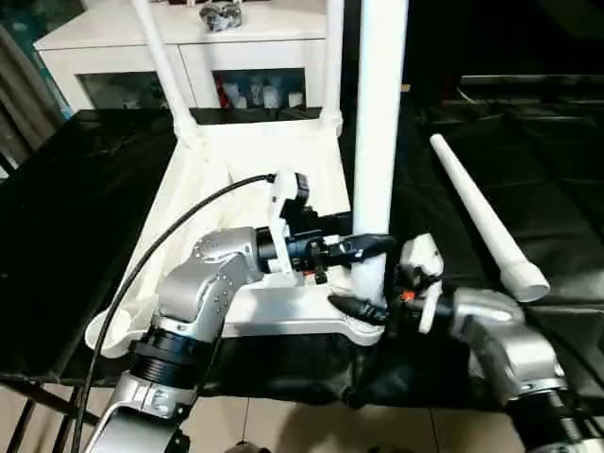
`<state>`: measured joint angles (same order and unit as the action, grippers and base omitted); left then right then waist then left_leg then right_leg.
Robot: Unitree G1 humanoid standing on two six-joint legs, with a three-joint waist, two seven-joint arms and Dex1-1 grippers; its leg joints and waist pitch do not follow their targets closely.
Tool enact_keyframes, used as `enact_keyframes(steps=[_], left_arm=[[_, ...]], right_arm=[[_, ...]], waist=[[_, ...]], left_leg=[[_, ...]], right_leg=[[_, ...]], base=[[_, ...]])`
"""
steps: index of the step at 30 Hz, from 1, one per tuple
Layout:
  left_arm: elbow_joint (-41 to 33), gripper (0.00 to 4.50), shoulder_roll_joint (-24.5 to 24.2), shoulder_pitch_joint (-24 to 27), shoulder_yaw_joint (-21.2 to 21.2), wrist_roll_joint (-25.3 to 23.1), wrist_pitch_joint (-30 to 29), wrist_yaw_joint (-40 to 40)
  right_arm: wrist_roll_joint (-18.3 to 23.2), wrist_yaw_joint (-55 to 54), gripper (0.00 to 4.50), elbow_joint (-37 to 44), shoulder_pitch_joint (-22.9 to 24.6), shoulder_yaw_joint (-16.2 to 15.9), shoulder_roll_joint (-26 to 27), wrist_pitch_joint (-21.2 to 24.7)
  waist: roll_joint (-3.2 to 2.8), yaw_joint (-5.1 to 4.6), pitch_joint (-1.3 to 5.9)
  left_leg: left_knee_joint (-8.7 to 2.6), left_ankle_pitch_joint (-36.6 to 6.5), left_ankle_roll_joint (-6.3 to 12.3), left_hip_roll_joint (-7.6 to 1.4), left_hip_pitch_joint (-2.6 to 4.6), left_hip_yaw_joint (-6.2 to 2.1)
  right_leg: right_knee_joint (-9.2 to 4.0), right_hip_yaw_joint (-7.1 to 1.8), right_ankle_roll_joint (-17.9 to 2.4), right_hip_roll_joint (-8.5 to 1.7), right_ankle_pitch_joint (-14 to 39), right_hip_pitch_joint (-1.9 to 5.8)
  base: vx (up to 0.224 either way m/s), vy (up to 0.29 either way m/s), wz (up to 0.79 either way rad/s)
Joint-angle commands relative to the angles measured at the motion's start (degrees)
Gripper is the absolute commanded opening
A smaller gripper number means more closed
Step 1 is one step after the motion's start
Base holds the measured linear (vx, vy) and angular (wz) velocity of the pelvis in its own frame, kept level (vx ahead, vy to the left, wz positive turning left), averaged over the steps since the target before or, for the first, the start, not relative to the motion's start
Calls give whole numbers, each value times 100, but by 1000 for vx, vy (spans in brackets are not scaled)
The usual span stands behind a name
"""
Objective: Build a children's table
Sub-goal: Insert table leg to table base
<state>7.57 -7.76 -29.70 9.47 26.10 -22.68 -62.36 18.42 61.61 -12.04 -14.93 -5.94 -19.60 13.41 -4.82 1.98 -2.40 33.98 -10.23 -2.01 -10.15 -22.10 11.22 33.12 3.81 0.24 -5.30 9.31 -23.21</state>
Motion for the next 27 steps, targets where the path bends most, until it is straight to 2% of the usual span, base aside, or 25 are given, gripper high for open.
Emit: enact_keyframes(steps=[1, 5, 6, 11, 12, 19, 27], left_arm=[[-36, 188, -87, 87, 211, -189, 6, -31], [61, 188, -45, 12, 295, -322, 100, 54], [67, 188, -42, 4, 303, -328, 109, 59], [87, 186, -65, -44, 357, -392, 158, 57], [89, 186, -84, -44, 386, -410, 185, 56], [127, 186, -164, -41, 508, -523, 295, 12], [146, 185, -229, -58, 627, -641, 399, 10]], right_arm=[[90, -174, 426, 247, 4, 239, -110, 35], [-26, -208, 428, 408, 71, 169, -197, 25], [-35, -200, 428, 442, 94, 154, -219, 48], [-94, -142, 428, 622, 233, 69, -388, 187], [-113, -173, 428, 655, 254, 53, -421, 215], [-46, -173, 428, 756, 261, 4, -536, 426], [-117, -207, 350, 783, 119, -102, -652, 677]], waist=[[81, 17, 324], [90, 20, 325], [72, 23, 323], [83, 16, 314], [60, 14, 311], [84, 0, 295], [82, -2, 297]], left_leg=[[-470, -1745, 313, -288, 82, -154], [-451, -1634, 378, -277, 72, -144], [-449, -1669, 368, -276, 82, -145], [-456, -1758, 333, -272, 83, -152], [-452, -1811, 322, -267, 92, -152], [-462, -1990, 264, -262, 104, -163], [-457, -1983, 257, -260, 105, -171]], right_leg=[[-432, -205, -1113, -277, 1888, 256], [-439, -200, -1118, -288, 1922, 270], [-443, -199, -1108, -290, 1992, 263], [-459, -193, -1042, -278, 2151, 271], [-467, -192, -1029, -283, 2240, 262], [-512, -183, -889, -276, 2590, 246], [-518, -179, -845, -279, 2683, 236]], base=[[0, 0, 0], [0, 0, 0], [0, 0, 0], [0, 0, 0], [0, 0, 0], [0, 0, 0], [0, 0, 0]])
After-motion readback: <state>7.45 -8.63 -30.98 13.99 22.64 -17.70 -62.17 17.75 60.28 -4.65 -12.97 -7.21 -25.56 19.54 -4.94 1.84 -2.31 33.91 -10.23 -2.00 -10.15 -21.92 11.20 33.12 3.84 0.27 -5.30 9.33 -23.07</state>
